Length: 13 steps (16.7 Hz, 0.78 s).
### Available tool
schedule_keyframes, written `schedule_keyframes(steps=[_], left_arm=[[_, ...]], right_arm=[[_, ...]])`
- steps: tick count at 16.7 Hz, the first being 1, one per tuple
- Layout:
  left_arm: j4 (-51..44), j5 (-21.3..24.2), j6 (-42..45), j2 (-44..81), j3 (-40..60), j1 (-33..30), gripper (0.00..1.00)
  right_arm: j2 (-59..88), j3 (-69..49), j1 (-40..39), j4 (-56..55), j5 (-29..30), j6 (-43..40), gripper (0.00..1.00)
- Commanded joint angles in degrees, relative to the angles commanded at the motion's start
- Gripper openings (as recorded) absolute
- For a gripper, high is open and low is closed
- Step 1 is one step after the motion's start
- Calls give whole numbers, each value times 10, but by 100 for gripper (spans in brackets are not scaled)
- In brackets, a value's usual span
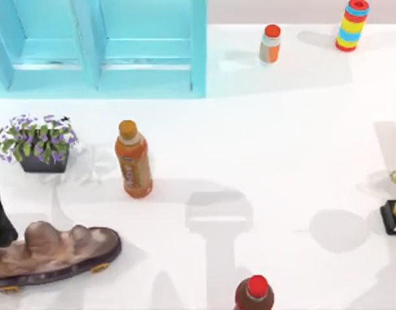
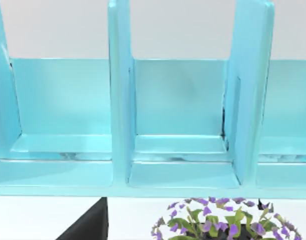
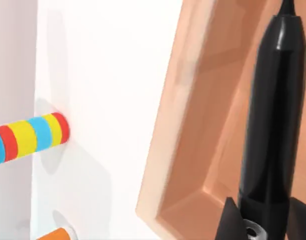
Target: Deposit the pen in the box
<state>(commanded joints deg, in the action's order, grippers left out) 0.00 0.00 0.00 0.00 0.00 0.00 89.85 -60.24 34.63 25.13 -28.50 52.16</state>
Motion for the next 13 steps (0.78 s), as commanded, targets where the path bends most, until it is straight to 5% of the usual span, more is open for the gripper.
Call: schedule_keyframes(steps=[6,13], left_arm=[[0,0,0,0,0,0,100],[0,0,0,0,0,0,100]], right_arm=[[-54,82,167,51,-1,-53,0],[-61,86,178,48,4,-60,0]])
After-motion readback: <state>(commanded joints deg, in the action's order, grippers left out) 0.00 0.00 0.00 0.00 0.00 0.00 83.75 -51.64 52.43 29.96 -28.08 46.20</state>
